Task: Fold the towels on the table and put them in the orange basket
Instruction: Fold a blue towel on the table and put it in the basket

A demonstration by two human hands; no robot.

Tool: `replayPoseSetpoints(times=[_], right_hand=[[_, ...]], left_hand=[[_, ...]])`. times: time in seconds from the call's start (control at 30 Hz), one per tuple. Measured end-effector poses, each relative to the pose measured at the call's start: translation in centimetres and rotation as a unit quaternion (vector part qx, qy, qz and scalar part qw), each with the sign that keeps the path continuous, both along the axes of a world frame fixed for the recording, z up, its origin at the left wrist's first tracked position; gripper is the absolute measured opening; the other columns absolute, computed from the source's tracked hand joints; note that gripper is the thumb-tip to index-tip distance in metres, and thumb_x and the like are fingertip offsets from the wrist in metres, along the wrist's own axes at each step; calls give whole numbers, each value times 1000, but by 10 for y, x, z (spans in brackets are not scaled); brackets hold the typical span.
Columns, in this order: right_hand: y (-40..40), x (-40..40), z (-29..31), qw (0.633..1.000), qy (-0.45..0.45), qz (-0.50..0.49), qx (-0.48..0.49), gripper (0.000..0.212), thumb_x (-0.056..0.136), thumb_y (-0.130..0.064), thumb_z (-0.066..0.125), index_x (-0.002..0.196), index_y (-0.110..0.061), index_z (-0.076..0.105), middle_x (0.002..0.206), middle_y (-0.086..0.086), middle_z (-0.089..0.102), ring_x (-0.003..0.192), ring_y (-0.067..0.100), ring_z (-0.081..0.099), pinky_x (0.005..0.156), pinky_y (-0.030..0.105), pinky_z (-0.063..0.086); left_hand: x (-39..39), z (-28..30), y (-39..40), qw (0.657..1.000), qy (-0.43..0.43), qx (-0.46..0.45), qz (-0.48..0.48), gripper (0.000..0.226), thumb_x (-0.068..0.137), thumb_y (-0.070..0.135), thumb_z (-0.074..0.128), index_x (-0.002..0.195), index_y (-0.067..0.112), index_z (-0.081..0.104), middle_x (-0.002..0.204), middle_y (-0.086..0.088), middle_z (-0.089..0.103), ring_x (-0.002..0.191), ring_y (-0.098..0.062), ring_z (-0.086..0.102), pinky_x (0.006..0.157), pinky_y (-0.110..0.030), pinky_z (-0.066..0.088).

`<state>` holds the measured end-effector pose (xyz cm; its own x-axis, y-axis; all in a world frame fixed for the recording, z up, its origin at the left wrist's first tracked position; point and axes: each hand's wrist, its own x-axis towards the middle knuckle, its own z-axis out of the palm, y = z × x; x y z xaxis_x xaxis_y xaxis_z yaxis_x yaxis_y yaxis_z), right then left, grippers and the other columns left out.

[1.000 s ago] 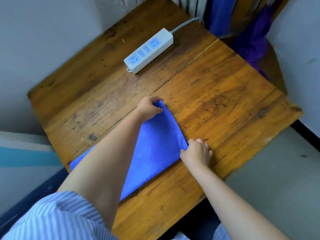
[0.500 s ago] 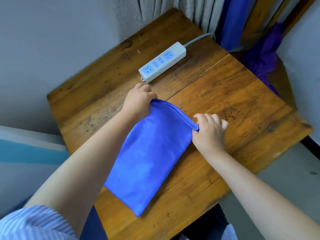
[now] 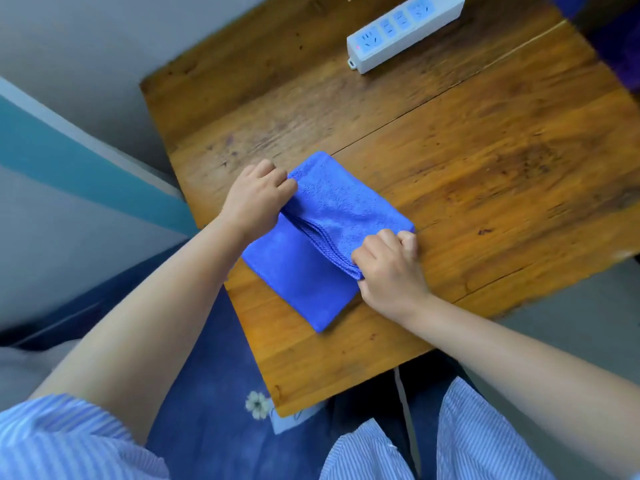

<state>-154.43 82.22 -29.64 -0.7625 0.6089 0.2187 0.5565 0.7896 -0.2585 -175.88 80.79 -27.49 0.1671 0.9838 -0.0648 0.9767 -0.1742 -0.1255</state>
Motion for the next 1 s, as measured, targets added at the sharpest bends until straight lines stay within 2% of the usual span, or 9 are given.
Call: replayPoseSetpoints(times=[0.3, 0.47, 0.63, 0.7, 0.77, 0.8, 0.9, 0.93, 1.0], right_hand=[[-57, -17, -15, 994, -19, 109, 16, 18, 55, -13, 35, 49, -15, 51, 52, 1, 53, 52, 21, 57, 63, 31, 23], [-67, -19, -25, 989, -34, 141, 23, 18, 59, -15, 38, 50, -16, 53, 54, 0, 54, 53, 20, 57, 64, 31, 24], [-75, -23, -33, 987, -45, 156, 10, 18, 61, -14, 39, 50, -15, 54, 53, 0, 54, 52, 21, 57, 65, 30, 24], [-75, -21, -37, 981, -57, 183, 1, 17, 62, -12, 44, 52, -15, 57, 55, 1, 55, 53, 21, 58, 65, 30, 27], [-70, -14, -39, 970, -56, 235, -32, 10, 58, -7, 53, 58, -11, 63, 58, 3, 58, 55, 22, 59, 65, 30, 33], [-66, -8, -38, 964, -50, 254, -57, 13, 56, -5, 55, 62, -9, 66, 61, 4, 60, 57, 23, 61, 65, 31, 39], [-44, 7, -30, 963, -14, 249, -105, 27, 63, -3, 42, 68, -1, 68, 67, 10, 65, 66, 26, 62, 64, 28, 47], [-35, 9, -26, 969, 3, 225, -107, 29, 65, -3, 39, 68, 1, 67, 69, 12, 66, 71, 27, 59, 67, 31, 43], [-13, 7, -19, 981, 30, 164, -103, 30, 67, -1, 38, 67, 4, 67, 71, 17, 67, 78, 26, 53, 72, 32, 37]], left_hand=[[-15, -12, -67, 999, 26, -38, 19, 38, 26, -13, 74, 55, 5, 59, 54, -8, 56, 49, -23, 58, 44, -19, 40], [-21, -24, -87, 999, 13, -3, 34, 22, 43, -10, 63, 59, 4, 60, 57, -11, 58, 49, -25, 58, 43, -21, 41], [-26, -32, -93, 997, -4, -26, 79, 34, 28, -11, 77, 52, 5, 59, 56, -10, 58, 50, -25, 58, 43, -21, 41], [-26, -36, -98, 993, -12, -45, 109, 28, 38, -11, 76, 58, 2, 62, 63, -13, 61, 59, -27, 60, 49, -26, 42], [-28, -46, -106, 980, -40, -79, 179, 17, 64, -10, 61, 79, -3, 64, 87, -19, 62, 84, -32, 57, 64, -36, 38], [-25, -50, -110, 972, -64, -78, 212, 18, 69, -11, 54, 84, -5, 63, 92, -21, 60, 89, -34, 54, 67, -38, 35], [-3, -48, -121, 957, -148, -2, 248, 20, 49, -20, 51, 61, -6, 59, 66, -22, 60, 62, -35, 59, 50, -36, 47], [7, -48, -123, 950, -168, 54, 256, 20, 46, -20, 52, 58, -6, 58, 62, -21, 59, 58, -35, 59, 47, -36, 49], [30, -48, -122, 927, -209, 120, 287, 18, 51, -15, 51, 63, -6, 62, 66, -20, 63, 61, -36, 62, 51, -39, 53]])
